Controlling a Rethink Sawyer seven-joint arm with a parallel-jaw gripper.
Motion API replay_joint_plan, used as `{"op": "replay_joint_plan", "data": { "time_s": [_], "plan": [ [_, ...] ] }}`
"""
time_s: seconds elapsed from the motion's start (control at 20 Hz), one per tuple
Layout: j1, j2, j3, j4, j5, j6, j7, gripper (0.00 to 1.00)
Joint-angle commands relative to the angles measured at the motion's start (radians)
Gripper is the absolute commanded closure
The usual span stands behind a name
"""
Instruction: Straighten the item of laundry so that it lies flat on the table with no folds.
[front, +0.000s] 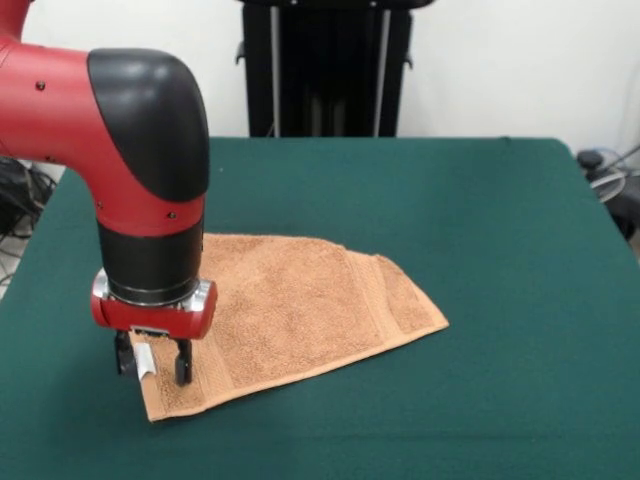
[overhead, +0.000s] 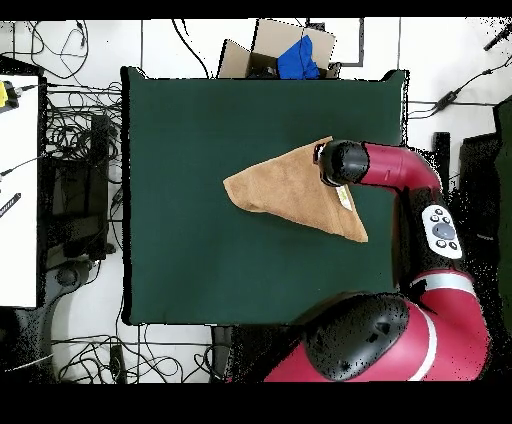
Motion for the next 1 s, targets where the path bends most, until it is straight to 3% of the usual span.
{"op": "replay_joint_plan", "data": {
  "time_s": [0.05,0.15,0.2,1.0],
  "plan": [
    [0.041,0.049,0.098,-0.047,0.03,0.073,-0.091,0.0],
    [0.044,0.049,0.095,-0.051,0.022,0.066,-0.1,0.0],
    [0.043,0.05,0.096,-0.049,0.022,0.058,-0.101,1.0],
    [0.039,0.065,0.093,-0.064,0.0,0.046,-0.138,1.0]
  ]
}}
